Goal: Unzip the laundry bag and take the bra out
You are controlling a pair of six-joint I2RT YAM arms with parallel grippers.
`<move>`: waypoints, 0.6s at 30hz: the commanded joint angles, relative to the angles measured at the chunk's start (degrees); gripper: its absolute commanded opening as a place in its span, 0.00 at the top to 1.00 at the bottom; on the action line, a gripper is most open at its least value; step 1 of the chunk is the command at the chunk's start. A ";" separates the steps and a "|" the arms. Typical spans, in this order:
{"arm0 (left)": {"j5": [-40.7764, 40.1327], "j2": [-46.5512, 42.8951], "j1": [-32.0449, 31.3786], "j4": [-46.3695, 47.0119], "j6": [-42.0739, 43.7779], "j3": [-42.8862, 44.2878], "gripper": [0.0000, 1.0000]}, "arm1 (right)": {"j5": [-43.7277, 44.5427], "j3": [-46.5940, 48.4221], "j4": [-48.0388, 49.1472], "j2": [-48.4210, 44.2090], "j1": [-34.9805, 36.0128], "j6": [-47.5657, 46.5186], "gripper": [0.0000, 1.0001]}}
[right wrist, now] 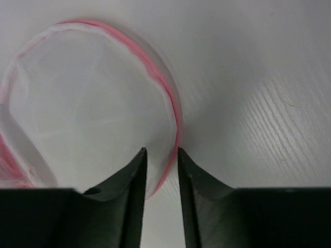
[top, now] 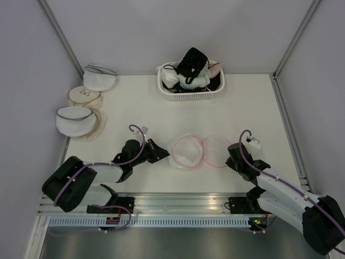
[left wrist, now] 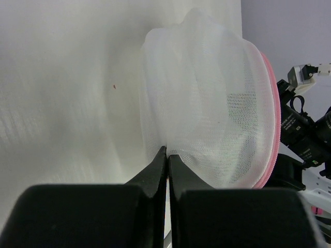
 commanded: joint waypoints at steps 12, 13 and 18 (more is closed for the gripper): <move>4.39 5.31 -0.37 9.78 -0.89 0.45 0.98 | 0.75 3.26 2.79 -3.63 0.30 -7.60 0.99; 4.56 5.83 -0.37 9.95 -0.89 0.62 0.98 | -0.23 4.83 3.14 -4.96 0.30 -9.55 1.00; 5.27 7.59 -0.72 11.62 -1.50 1.76 0.98 | -12.70 10.90 8.40 -7.88 0.48 -21.07 1.00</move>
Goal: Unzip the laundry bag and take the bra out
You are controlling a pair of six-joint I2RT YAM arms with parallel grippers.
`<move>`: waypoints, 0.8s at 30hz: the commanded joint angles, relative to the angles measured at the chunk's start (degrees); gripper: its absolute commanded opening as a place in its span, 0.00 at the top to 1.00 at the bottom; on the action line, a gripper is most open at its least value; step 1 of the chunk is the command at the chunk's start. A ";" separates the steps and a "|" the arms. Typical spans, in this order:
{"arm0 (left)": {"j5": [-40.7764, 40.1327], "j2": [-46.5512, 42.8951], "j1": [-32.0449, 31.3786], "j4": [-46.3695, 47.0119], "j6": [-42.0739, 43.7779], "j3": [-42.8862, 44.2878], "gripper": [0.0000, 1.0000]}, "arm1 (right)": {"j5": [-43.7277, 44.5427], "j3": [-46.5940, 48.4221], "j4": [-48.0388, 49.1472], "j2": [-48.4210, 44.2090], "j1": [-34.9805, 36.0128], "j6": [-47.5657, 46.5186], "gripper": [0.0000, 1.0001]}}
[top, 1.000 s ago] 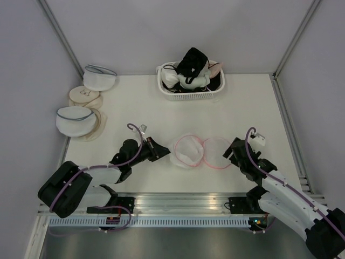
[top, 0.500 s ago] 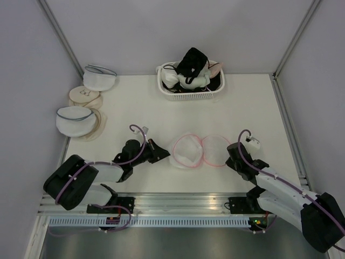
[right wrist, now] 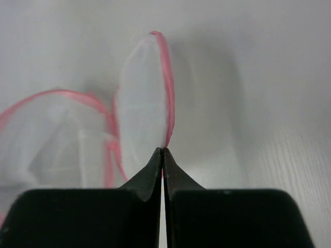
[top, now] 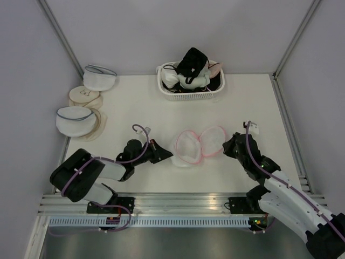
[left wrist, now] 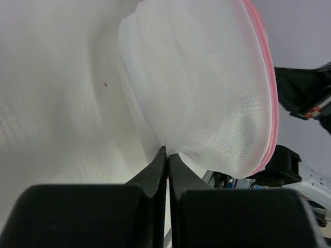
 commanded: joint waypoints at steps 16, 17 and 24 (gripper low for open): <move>4.54 11.93 -1.84 16.41 -6.25 3.92 0.98 | -44.61 11.08 24.91 22.31 10.58 -23.61 0.99; 4.62 12.11 -2.01 16.93 -6.42 3.92 0.98 | -45.58 10.99 25.61 22.84 10.76 -23.44 1.00; 4.10 12.38 -2.37 16.94 -6.25 4.01 0.98 | -49.98 10.11 29.58 23.81 11.11 -21.68 1.00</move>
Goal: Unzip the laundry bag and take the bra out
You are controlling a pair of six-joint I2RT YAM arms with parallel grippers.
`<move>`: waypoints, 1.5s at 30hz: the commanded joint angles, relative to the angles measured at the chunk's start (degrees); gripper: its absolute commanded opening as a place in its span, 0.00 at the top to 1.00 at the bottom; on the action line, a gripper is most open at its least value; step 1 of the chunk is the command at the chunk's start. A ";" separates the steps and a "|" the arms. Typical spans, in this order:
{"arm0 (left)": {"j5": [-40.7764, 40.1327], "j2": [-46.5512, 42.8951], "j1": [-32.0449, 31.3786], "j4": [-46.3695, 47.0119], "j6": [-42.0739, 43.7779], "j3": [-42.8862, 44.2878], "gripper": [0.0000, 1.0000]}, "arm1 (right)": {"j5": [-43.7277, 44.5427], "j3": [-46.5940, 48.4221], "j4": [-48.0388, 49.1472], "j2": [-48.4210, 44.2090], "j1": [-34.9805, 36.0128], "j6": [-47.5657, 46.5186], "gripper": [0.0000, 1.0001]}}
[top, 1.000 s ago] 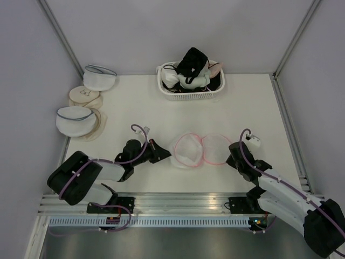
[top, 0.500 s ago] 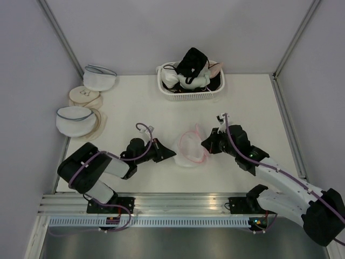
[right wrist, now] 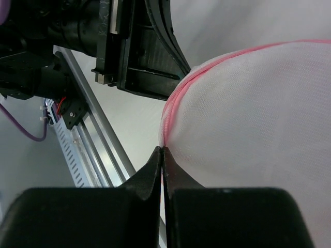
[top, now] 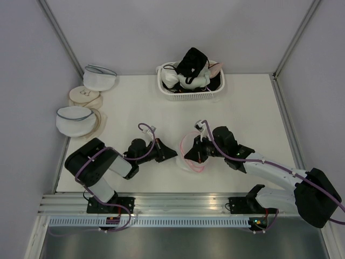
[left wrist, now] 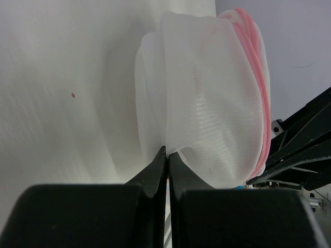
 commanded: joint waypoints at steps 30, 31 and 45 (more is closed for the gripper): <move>-19.99 -35.72 -4.53 -40.97 4.75 1.78 0.00 | 2.91 4.50 -7.30 -4.47 1.96 -5.38 0.02; -19.90 -37.12 -4.71 -41.16 5.19 1.95 0.00 | 4.75 4.59 -8.02 -5.80 2.05 -5.03 0.02; -13.23 -38.02 -7.08 -50.20 17.76 10.56 0.00 | 36.59 16.11 -30.43 -22.24 2.23 1.48 0.02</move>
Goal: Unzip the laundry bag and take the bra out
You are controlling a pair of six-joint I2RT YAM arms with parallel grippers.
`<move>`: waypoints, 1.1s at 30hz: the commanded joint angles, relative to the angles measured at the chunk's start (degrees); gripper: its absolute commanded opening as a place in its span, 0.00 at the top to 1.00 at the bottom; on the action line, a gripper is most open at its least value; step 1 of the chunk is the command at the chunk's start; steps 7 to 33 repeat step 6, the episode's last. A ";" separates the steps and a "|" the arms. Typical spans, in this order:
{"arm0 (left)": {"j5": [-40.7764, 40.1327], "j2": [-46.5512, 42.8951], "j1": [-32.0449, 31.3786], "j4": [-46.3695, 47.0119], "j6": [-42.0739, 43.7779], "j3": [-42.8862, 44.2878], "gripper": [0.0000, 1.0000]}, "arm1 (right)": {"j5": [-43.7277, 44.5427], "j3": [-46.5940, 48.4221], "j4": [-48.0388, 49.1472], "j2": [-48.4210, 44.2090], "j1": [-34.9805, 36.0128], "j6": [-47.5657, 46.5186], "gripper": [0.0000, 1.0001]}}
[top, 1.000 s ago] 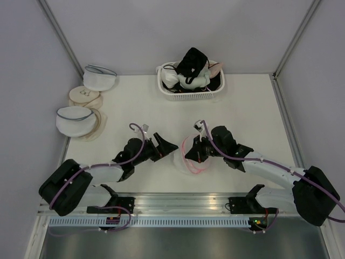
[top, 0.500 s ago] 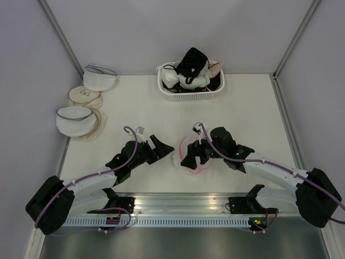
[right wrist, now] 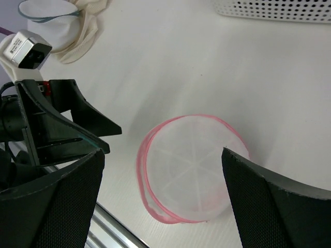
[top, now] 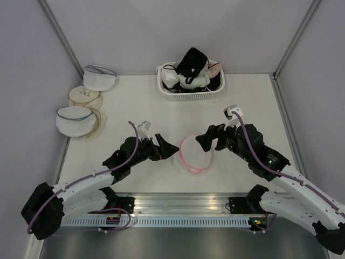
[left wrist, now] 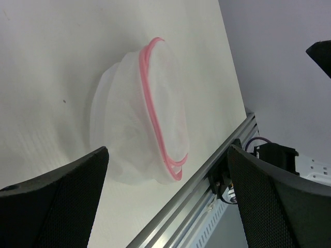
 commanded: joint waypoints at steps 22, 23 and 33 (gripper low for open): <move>4.32 5.17 -1.86 -10.86 11.82 10.60 0.00 | 6.01 1.29 -7.03 -5.63 0.06 2.86 0.02; 4.32 5.17 -1.86 -10.86 11.82 10.60 0.00 | 6.01 1.29 -7.03 -5.63 0.06 2.86 0.02; 4.32 5.17 -1.86 -10.86 11.82 10.60 0.00 | 6.01 1.29 -7.03 -5.63 0.06 2.86 0.02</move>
